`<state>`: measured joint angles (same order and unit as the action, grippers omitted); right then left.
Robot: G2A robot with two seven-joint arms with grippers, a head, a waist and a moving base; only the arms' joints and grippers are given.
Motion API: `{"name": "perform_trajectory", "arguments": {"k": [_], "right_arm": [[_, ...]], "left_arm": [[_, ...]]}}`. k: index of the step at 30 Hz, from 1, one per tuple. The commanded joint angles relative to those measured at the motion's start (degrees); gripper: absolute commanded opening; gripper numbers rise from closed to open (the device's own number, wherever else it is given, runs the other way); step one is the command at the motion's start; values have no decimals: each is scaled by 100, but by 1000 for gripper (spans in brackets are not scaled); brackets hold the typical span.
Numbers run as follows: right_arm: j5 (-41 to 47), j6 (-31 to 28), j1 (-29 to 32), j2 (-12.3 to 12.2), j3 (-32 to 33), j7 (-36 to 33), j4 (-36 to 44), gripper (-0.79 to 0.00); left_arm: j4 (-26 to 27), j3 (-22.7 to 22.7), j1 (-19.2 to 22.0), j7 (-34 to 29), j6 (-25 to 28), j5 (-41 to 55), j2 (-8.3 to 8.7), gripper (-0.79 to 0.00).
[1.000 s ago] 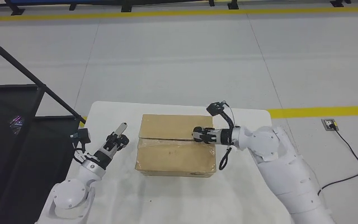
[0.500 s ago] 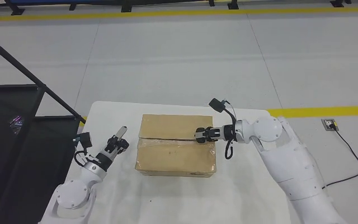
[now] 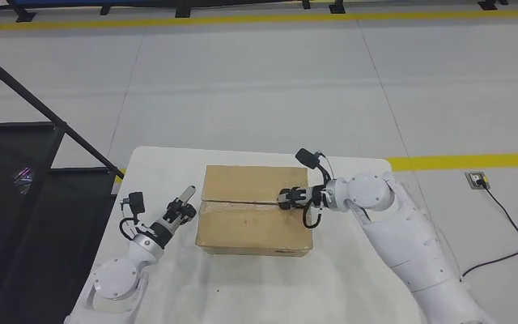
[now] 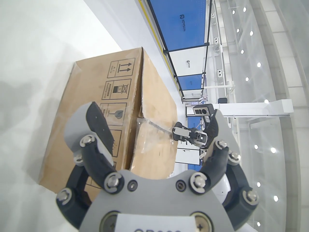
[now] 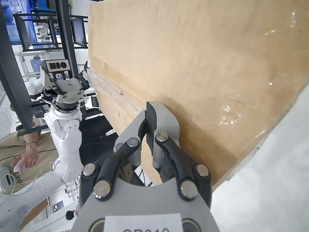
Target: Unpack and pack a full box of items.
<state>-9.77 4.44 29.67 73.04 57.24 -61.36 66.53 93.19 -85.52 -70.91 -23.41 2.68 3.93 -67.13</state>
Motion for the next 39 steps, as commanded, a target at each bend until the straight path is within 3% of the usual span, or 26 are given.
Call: {"name": "perform_trajectory", "arguments": {"k": [1, 14, 30, 39], "right_arm": [[-9, 45, 6, 26, -80, 129, 9, -785], [215, 257, -196, 288, -658, 692, -115, -785], [688, 273, -686, 877, -1573, 1468, -655, -785], [1160, -65, -927, 1172, -1826, 1215, -1247, -785]], "left_arm": [[9, 18, -3, -1, 6, -15, -1, 0], [123, 117, -63, -7, 44, -28, -10, 0], [173, 146, -91, -37, 113, 37, -15, 0], [223, 32, -183, -29, 183, 111, -4, 0]]}}
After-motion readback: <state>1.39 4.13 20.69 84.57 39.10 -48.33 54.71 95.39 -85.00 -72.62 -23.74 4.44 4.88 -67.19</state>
